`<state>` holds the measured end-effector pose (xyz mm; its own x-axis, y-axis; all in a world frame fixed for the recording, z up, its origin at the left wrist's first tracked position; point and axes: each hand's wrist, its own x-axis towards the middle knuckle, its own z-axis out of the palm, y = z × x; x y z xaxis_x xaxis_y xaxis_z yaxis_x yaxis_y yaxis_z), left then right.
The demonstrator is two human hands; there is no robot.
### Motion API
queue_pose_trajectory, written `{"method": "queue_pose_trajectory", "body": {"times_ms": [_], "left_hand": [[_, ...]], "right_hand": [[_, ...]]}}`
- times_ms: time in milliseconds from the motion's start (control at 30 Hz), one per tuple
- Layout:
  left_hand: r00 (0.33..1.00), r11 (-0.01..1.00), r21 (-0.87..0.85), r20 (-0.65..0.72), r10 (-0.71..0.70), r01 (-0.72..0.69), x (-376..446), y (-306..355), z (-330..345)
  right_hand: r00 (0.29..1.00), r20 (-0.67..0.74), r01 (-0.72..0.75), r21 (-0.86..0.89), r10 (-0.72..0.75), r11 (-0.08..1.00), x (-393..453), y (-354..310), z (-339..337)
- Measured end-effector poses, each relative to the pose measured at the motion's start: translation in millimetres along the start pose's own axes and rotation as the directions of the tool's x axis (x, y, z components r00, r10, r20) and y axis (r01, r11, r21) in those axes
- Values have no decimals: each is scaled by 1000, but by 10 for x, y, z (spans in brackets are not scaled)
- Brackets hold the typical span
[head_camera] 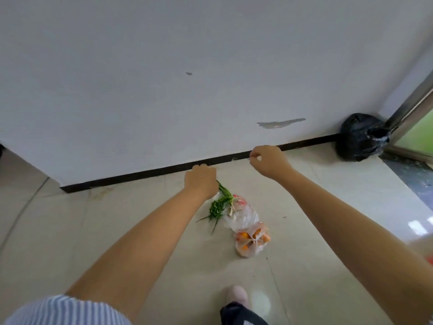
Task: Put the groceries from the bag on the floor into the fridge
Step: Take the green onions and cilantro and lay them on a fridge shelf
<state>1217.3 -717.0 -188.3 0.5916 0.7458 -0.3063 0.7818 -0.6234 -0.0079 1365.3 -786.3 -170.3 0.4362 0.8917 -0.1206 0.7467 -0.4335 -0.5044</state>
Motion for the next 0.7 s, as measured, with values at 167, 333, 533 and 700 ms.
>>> {"method": "queue_pose_trajectory", "body": {"times_ms": [167, 333, 533, 700], "left_hand": [[992, 999, 7, 120, 49, -50, 944, -393, 133], [963, 985, 63, 229, 145, -163, 1948, -821, 252], [863, 902, 102, 355, 360, -419, 3245, -1220, 392], [802, 847, 114, 408, 437, -519, 3995, -1346, 782]], "right_hand": [[976, 97, -201, 33, 197, 979, 850, 142, 411], [894, 153, -439, 108, 421, 892, 1534, 333, 888], [679, 158, -732, 214, 717, 647, 2206, 404, 1570], [489, 261, -858, 313, 832, 406, 2535, 448, 2338]]}}
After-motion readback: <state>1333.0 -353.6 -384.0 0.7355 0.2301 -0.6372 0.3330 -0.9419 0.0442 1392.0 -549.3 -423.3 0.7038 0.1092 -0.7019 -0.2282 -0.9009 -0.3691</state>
